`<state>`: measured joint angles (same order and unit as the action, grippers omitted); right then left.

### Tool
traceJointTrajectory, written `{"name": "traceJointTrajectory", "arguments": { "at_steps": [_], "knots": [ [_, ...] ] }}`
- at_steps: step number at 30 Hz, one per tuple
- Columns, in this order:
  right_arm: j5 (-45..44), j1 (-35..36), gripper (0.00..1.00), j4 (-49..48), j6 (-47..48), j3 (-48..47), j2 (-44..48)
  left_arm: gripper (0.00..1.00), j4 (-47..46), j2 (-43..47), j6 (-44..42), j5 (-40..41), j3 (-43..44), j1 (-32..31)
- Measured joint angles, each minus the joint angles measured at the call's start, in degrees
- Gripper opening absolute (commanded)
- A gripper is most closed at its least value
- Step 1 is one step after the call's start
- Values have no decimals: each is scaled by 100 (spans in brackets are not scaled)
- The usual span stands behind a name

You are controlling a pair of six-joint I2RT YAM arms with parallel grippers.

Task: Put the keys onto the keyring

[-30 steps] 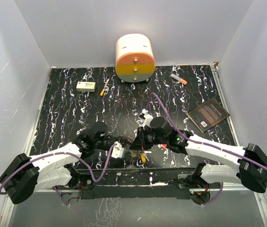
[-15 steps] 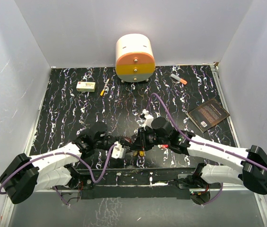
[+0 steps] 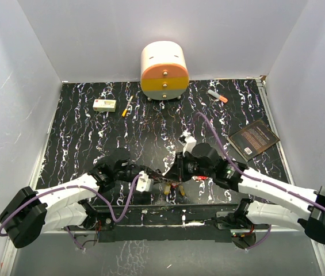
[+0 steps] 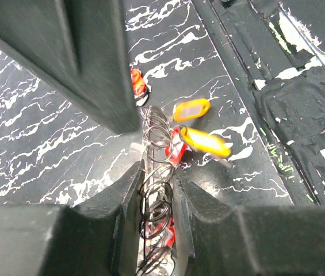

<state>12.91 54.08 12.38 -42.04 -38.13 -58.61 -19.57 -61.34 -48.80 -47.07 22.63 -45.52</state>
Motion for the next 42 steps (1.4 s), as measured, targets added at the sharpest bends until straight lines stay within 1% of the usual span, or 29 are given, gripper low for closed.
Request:
{"name": "traceJointTrajectory", "arguments": {
  "at_steps": [5,7,18,20,24,26,35,42],
  "knots": [
    [-404,-177,8,278,37,0,647,0,131,11,24,55,-2,2],
    [-472,-214,8,302,63,0,774,0,164,11,31,109,-11,2],
    [-372,-214,8,404,190,0,531,0,179,13,144,151,-11,2],
    [-348,-214,11,404,258,0,542,0,179,13,153,155,-11,2],
    [-186,-214,22,400,459,0,544,0,173,13,256,162,-11,2],
    [-57,-214,25,367,584,4,566,0,168,13,323,162,-11,2],
    [704,-214,25,-140,938,52,562,0,240,17,737,164,85,2],
    [931,-214,25,-227,1086,52,280,0,247,15,1113,160,190,2]
  ]
}}
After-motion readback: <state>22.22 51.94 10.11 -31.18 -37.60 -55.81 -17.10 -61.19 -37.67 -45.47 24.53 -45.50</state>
